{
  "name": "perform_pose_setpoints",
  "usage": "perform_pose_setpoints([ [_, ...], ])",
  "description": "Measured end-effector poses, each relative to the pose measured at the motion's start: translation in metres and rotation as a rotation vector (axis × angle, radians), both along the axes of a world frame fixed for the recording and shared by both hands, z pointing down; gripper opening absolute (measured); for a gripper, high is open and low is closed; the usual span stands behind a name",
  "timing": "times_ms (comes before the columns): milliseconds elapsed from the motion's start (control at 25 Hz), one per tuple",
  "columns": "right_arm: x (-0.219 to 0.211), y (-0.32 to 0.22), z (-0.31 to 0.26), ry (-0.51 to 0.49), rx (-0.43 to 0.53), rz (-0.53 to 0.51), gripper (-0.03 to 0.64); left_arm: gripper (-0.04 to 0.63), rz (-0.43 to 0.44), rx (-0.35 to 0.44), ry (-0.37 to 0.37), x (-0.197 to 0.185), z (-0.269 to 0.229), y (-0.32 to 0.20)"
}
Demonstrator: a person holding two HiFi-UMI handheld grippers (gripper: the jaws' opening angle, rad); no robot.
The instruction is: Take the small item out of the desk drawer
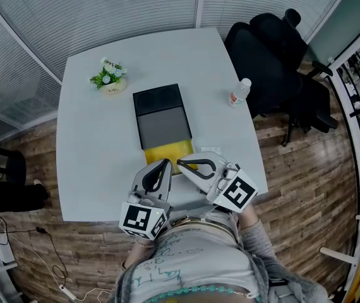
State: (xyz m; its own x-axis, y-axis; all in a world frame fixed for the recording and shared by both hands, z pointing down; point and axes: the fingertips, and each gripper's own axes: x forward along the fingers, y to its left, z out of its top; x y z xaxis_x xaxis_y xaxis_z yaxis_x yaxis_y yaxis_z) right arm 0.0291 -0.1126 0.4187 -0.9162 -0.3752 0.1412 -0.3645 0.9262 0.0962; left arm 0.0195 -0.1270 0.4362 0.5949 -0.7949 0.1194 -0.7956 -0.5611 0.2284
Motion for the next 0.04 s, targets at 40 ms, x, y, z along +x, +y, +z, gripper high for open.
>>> perform_pose_setpoints([
  [40,-0.0001,0.0,0.0001,0.001,-0.001,-0.001,0.002,-0.003,0.0,-0.001,0.0,-0.0002,0.0,-0.0002],
])
